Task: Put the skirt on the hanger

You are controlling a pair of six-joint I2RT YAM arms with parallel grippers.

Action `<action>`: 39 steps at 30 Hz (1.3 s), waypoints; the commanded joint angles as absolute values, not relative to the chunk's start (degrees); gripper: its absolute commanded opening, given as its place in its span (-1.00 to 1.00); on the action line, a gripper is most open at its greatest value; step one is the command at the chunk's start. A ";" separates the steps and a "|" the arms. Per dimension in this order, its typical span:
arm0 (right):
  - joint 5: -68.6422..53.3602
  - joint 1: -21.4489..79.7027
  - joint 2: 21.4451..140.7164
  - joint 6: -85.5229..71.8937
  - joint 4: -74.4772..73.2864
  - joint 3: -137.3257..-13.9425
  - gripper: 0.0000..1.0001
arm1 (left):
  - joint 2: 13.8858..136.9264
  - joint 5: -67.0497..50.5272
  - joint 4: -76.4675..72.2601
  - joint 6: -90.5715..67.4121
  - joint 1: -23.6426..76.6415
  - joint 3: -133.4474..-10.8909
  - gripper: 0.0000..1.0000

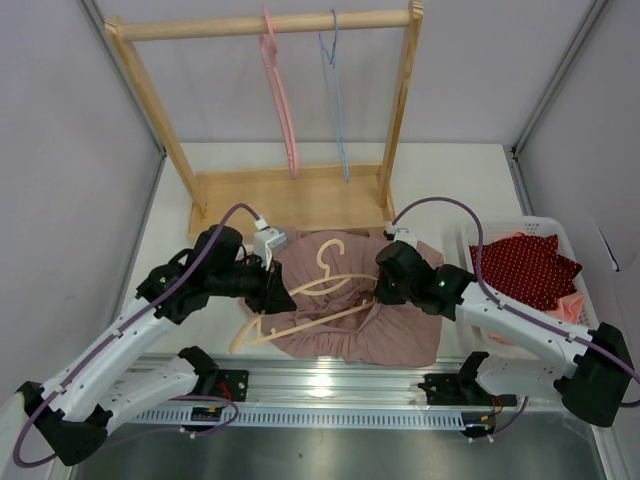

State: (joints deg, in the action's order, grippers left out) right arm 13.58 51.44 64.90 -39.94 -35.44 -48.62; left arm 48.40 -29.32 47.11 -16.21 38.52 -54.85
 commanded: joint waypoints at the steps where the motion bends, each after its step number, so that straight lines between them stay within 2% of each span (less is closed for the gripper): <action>1: 14.68 52.21 63.46 -38.94 -36.30 -52.38 -0.93 | 48.87 -33.31 38.07 -17.49 38.85 -53.18 -1.00; 27: 15.20 57.74 64.42 -40.78 -37.70 -54.05 -0.99 | 59.23 -36.91 1.07 -30.67 40.25 -38.41 -1.00; 32: 15.65 58.36 65.83 -41.22 -37.88 -53.09 -0.95 | 62.22 -33.94 0.35 -29.80 42.36 -38.14 -1.00; 35: 16.17 58.54 65.83 -40.96 -37.18 -51.60 -0.79 | 64.24 -32.35 0.44 -28.83 43.50 -38.23 -1.00; 37: 17.57 58.54 65.92 -40.61 -38.32 -51.50 -0.52 | 65.21 -31.47 0.70 -28.39 44.03 -38.06 -1.00; 38: 18.27 58.54 65.74 -40.26 -38.93 -51.42 -0.28 | 65.74 -30.77 0.96 -28.30 44.29 -38.14 -1.00; 39: 18.28 58.54 65.39 -39.99 -39.02 -51.42 -0.18 | 66.00 -30.33 1.23 -28.13 44.30 -38.06 -1.00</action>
